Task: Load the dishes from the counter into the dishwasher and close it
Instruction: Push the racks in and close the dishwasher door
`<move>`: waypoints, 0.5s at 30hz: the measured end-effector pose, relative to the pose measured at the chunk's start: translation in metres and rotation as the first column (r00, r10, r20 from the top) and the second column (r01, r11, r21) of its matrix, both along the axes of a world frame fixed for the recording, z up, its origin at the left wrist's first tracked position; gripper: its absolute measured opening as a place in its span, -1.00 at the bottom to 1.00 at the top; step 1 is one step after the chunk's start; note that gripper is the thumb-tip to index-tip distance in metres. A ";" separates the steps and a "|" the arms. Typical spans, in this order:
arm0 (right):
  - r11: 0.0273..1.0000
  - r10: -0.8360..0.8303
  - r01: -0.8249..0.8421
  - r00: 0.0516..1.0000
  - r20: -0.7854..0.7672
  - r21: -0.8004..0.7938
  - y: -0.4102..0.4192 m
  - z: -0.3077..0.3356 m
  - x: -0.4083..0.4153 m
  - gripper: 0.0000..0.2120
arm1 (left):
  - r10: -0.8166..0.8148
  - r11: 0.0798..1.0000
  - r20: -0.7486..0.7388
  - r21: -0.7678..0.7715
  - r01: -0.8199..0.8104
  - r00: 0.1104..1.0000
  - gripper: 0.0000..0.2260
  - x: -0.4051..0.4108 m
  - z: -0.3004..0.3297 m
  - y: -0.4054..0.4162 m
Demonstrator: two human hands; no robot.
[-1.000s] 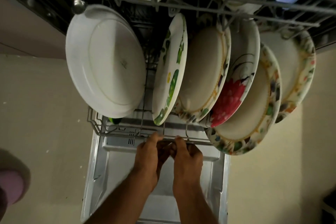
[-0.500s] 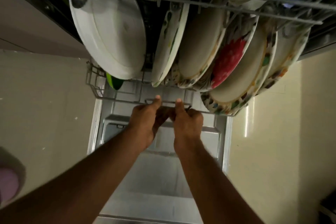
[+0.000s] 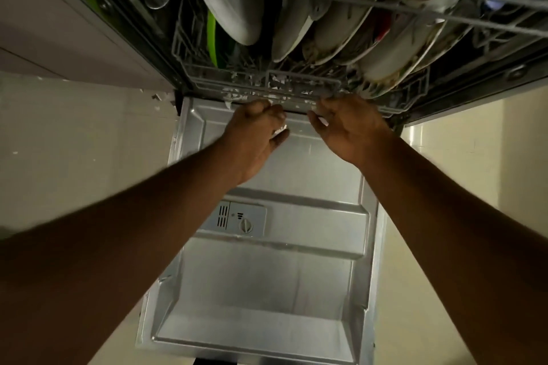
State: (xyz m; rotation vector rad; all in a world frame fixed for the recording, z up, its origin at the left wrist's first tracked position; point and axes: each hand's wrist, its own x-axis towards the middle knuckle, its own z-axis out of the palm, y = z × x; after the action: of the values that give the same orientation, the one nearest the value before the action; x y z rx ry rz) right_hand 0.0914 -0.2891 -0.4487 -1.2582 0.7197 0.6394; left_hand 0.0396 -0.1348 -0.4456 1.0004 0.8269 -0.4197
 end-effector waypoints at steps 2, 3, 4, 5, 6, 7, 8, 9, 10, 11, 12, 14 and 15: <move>0.998 0.064 -0.064 0.998 0.012 -0.014 -0.002 -0.008 -0.006 -0.81 | 0.009 1.000 -0.035 0.010 -0.009 0.999 -0.79 -0.020 -0.006 0.004; 0.999 0.039 -0.039 0.999 0.008 0.016 -0.002 -0.010 -0.013 -0.79 | 0.009 1.000 -0.051 0.021 -0.008 0.999 -0.73 -0.032 -0.010 0.006; 1.000 0.020 -0.020 1.000 0.020 0.022 -0.002 -0.013 -0.021 -0.79 | 0.004 1.000 -0.065 0.028 -0.002 0.998 -0.64 -0.043 -0.014 0.008; 1.000 0.018 -0.019 1.000 0.019 0.020 0.000 -0.015 -0.029 -0.80 | -0.008 0.999 -0.076 0.032 0.011 0.997 -0.57 -0.053 -0.018 0.008; 0.999 0.032 -0.032 0.999 0.004 0.021 0.003 -0.017 -0.040 -0.81 | -0.022 0.999 -0.091 0.036 0.025 0.996 -0.52 -0.065 -0.022 0.008; 0.998 0.049 -0.049 0.999 -0.009 0.024 0.004 -0.020 -0.051 -0.82 | -0.031 0.999 -0.105 0.041 0.035 0.994 -0.50 -0.075 -0.027 0.009; 0.998 0.066 -0.065 0.998 -0.025 0.014 0.007 -0.022 -0.066 -0.80 | -0.030 0.998 -0.124 0.046 0.036 0.992 -0.50 -0.087 -0.030 0.009; 0.997 0.071 -0.070 0.996 -0.046 0.007 0.010 -0.025 -0.081 -0.71 | -0.028 0.998 -0.144 0.052 0.036 0.989 -0.51 -0.099 -0.033 0.010; 0.997 0.081 -0.080 0.995 -0.063 0.005 0.012 -0.026 -0.096 -0.61 | -0.029 0.998 -0.163 0.056 0.039 0.986 -0.53 -0.111 -0.035 0.010; 0.996 0.089 -0.089 0.993 -0.083 0.010 0.015 -0.026 -0.114 -0.53 | -0.036 0.997 -0.183 0.059 0.047 0.983 -0.57 -0.124 -0.035 0.011; 0.996 0.088 -0.087 0.990 -0.109 0.008 0.017 -0.026 -0.132 -0.49 | -0.047 0.996 -0.197 0.058 0.060 0.979 -0.62 -0.137 -0.036 0.011; 0.999 0.027 -0.021 0.981 -0.193 0.036 0.020 -0.026 -0.171 -0.51 | -0.067 0.994 -0.244 0.071 0.087 0.968 -0.76 -0.169 -0.036 0.013; 0.997 -0.028 0.045 0.969 -0.244 0.061 0.021 -0.026 -0.190 -0.55 | -0.074 0.992 -0.266 0.076 0.097 0.961 -0.77 -0.184 -0.036 0.012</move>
State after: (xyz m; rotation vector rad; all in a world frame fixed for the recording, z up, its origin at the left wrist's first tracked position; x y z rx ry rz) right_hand -0.0985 -0.2684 -0.4747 -1.1138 0.9147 0.7898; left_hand -0.1447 -0.1223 -0.4817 1.0793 1.0509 -0.6040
